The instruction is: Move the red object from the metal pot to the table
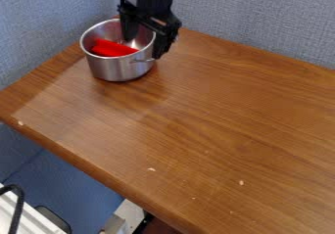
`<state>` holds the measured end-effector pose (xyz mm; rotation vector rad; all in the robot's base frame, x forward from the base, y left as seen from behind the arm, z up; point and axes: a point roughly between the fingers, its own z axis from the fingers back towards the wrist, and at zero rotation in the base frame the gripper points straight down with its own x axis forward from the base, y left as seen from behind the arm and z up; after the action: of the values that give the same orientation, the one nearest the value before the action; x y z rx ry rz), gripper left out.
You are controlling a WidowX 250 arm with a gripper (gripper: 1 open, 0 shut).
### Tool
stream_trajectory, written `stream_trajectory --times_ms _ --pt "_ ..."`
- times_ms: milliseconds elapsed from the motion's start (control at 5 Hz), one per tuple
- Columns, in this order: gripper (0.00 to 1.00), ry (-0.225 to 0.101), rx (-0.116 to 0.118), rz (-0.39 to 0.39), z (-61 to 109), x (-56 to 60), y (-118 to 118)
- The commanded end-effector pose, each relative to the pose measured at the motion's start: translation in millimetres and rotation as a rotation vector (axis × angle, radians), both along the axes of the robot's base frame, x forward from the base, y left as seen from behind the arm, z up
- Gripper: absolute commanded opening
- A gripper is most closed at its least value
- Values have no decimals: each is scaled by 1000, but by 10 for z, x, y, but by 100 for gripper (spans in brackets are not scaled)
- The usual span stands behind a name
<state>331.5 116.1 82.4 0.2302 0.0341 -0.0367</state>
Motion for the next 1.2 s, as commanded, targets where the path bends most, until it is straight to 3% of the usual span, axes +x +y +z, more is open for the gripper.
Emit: stream_trajectory --times_ms 0,400,800,1000 --pt "0 -32 64 3 40 -30 132" --pt "0 -35 51 -9 50 -14 75" --pt "0 -120 30 -71 386 13 -196" --pt "0 -183 1 -128 659 64 -421"
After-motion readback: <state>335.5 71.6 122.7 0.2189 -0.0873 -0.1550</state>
